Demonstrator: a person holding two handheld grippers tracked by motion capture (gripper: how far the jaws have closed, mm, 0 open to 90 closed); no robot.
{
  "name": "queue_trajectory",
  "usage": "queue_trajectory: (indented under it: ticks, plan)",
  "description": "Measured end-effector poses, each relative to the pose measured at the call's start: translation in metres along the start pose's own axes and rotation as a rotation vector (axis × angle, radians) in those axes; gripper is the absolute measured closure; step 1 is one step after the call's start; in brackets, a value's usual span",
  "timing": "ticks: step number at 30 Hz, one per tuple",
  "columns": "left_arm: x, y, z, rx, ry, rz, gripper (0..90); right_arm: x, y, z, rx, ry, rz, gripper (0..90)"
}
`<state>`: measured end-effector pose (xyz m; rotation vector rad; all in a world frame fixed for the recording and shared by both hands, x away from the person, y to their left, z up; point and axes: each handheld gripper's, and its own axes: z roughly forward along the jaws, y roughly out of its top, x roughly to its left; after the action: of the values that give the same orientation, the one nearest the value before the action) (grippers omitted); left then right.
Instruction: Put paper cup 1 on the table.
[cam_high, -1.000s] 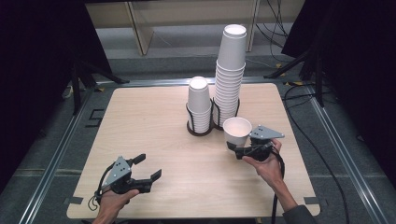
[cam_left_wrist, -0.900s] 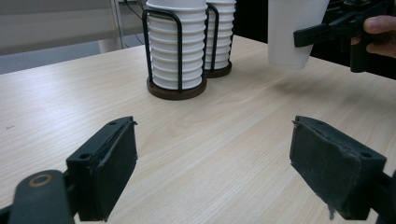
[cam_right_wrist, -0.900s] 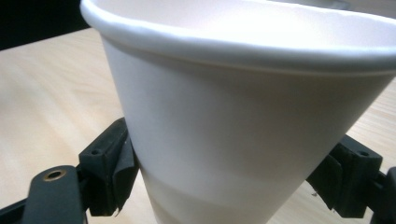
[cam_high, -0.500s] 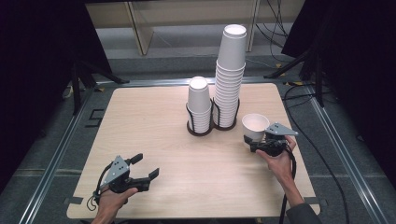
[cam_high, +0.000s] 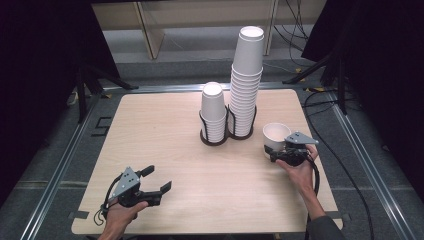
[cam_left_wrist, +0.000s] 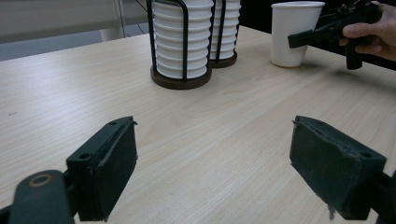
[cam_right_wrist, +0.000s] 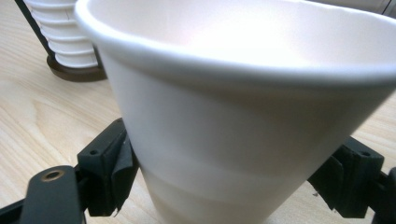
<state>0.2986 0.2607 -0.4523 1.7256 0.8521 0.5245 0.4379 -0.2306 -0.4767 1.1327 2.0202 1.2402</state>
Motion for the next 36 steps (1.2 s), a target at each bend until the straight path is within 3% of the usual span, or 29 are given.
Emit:
queue_trajectory:
  ticks: [2,6,8,10,15,19,20,24,26,27,28,29,30,31,34,36]
  plan:
    - [0.000,0.000,0.000,0.004,-0.002,0.002,14.7,0.000,-0.001,0.000,0.024,-0.006,-0.011,17.9]
    - [-0.001,0.000,0.000,-0.001,-0.009,-0.002,14.6,0.004,-0.002,0.000,0.047,0.011,0.060,15.3]
    - [-0.001,0.000,0.000,0.000,-0.011,0.001,14.7,0.000,-0.001,-0.002,0.045,0.020,0.040,15.3]
    - [-0.001,0.000,0.000,0.000,-0.012,0.001,14.6,-0.001,-0.001,-0.003,0.045,0.031,0.062,15.4]
    - [0.000,0.000,0.000,0.003,-0.014,0.002,14.6,-0.001,-0.003,-0.015,0.080,0.048,0.078,15.5]
    - [0.000,0.000,0.000,0.004,-0.013,0.000,14.7,0.000,-0.008,-0.028,0.105,0.024,0.096,15.5]
    - [0.000,0.000,0.000,0.006,-0.012,0.001,14.7,0.000,-0.008,-0.034,0.118,0.050,0.112,15.5]
    - [0.001,-0.001,0.002,-0.008,-0.020,-0.001,14.6,0.003,-0.005,-0.051,0.083,0.012,0.097,15.8]
    - [0.001,-0.001,0.001,0.000,-0.014,-0.001,14.6,0.007,-0.002,-0.058,0.066,-0.009,0.138,15.7]
    - [0.001,-0.001,0.002,-0.007,-0.019,-0.001,14.7,0.009,-0.001,-0.062,0.043,-0.006,0.168,15.8]
    - [0.001,-0.001,0.001,-0.009,-0.018,-0.001,14.6,0.007,0.002,-0.066,0.037,-0.015,0.136,15.7]
    - [0.001,-0.001,0.002,-0.009,-0.019,-0.002,14.6,0.009,0.004,-0.070,0.026,-0.017,0.152,15.7]
    - [0.001,-0.001,0.001,-0.001,-0.014,-0.003,14.6,0.008,0.006,-0.073,0.004,-0.015,0.137,15.8]
    - [0.001,-0.001,0.001,0.002,-0.012,-0.003,14.7,0.010,0.007,-0.075,-0.010,0.003,0.159,15.8]
    - [0.001,-0.001,0.001,0.009,-0.009,-0.002,14.7,0.012,0.013,-0.082,-0.028,-0.004,0.188,15.7]
    - [0.001,-0.001,0.001,0.011,-0.008,0.000,14.6,0.016,0.019,-0.085,-0.044,-0.008,0.168,15.7]
